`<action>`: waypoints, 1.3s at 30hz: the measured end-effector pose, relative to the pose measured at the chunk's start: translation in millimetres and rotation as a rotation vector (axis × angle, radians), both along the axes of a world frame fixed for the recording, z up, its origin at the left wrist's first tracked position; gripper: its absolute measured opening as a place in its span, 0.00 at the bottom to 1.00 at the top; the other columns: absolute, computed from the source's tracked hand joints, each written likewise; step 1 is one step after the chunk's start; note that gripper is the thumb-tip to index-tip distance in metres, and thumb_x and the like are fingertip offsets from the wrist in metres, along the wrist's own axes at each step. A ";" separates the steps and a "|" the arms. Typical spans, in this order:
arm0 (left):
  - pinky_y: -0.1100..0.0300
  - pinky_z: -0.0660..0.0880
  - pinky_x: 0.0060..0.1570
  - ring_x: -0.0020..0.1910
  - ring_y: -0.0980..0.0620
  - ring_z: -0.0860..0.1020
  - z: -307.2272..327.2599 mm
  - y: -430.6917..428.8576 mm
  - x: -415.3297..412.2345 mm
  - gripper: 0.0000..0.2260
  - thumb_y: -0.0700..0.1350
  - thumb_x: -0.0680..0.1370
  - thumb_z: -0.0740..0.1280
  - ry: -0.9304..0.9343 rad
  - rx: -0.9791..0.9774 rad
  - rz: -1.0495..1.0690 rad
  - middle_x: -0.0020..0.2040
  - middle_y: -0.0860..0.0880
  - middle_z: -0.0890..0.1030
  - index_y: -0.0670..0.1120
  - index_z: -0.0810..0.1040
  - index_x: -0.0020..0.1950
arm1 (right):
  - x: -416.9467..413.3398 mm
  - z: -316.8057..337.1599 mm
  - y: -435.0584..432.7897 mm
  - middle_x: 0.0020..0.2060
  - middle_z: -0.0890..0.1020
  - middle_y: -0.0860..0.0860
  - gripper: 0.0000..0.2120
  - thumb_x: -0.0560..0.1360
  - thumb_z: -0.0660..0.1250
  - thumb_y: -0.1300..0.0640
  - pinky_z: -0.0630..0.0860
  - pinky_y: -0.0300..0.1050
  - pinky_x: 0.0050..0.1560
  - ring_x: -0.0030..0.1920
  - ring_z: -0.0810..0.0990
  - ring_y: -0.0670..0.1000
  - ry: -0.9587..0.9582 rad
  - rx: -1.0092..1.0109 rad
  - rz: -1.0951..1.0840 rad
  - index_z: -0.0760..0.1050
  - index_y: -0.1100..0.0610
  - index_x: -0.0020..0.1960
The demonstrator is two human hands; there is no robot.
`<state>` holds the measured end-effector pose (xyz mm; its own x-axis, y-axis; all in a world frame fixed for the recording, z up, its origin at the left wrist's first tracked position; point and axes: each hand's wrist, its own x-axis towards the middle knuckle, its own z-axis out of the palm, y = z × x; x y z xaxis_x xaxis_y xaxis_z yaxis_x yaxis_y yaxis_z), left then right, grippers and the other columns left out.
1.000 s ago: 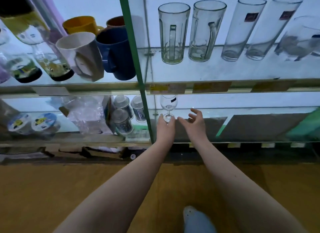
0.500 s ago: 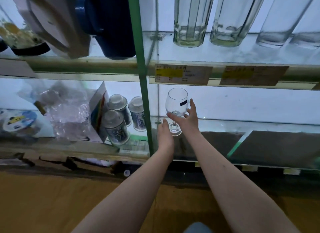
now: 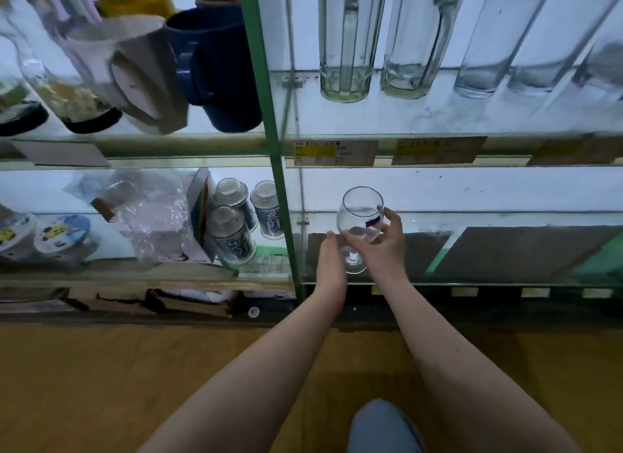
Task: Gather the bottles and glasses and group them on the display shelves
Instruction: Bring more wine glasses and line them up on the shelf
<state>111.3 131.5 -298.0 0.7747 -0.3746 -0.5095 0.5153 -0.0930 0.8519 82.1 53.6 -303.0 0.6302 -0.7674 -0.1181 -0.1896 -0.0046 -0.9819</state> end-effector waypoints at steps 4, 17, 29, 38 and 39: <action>0.47 0.68 0.66 0.60 0.46 0.73 48.6 25.6 -28.2 0.20 0.59 0.81 0.51 -0.020 0.032 -0.083 0.56 0.48 0.77 0.47 0.71 0.62 | -48.5 44.2 21.1 0.60 0.74 0.50 0.40 0.63 0.79 0.52 0.75 0.52 0.60 0.61 0.74 0.52 0.067 -0.030 -0.048 0.62 0.47 0.68; 0.51 0.70 0.60 0.55 0.47 0.76 204.7 59.7 -99.3 0.19 0.60 0.81 0.50 -0.123 0.064 -0.370 0.53 0.45 0.79 0.48 0.72 0.54 | -162.5 208.4 67.3 0.62 0.74 0.49 0.37 0.63 0.79 0.52 0.75 0.36 0.50 0.59 0.76 0.48 -0.014 -0.077 -0.132 0.61 0.45 0.64; 0.51 0.69 0.62 0.59 0.46 0.75 307.9 -21.8 -198.0 0.24 0.57 0.82 0.46 -0.321 -0.108 -0.440 0.61 0.44 0.77 0.44 0.68 0.69 | -268.7 294.6 -9.6 0.56 0.76 0.46 0.37 0.62 0.79 0.49 0.77 0.44 0.52 0.55 0.77 0.49 -0.149 -0.131 -0.272 0.66 0.49 0.66; 0.59 0.72 0.48 0.48 0.51 0.77 348.7 -119.5 -344.5 0.18 0.57 0.82 0.47 -0.341 -0.213 -0.457 0.47 0.50 0.78 0.49 0.72 0.54 | -405.4 338.5 -106.0 0.54 0.75 0.47 0.31 0.63 0.79 0.52 0.70 0.25 0.40 0.51 0.76 0.46 -0.225 -0.205 -0.306 0.65 0.41 0.58; 0.59 0.72 0.48 0.47 0.51 0.77 353.5 -132.1 -363.9 0.18 0.57 0.82 0.46 -0.344 -0.222 -0.462 0.46 0.50 0.78 0.50 0.72 0.51 | -425.1 341.7 -117.5 0.54 0.75 0.48 0.31 0.62 0.80 0.51 0.73 0.30 0.43 0.52 0.77 0.48 -0.240 -0.208 -0.314 0.66 0.42 0.58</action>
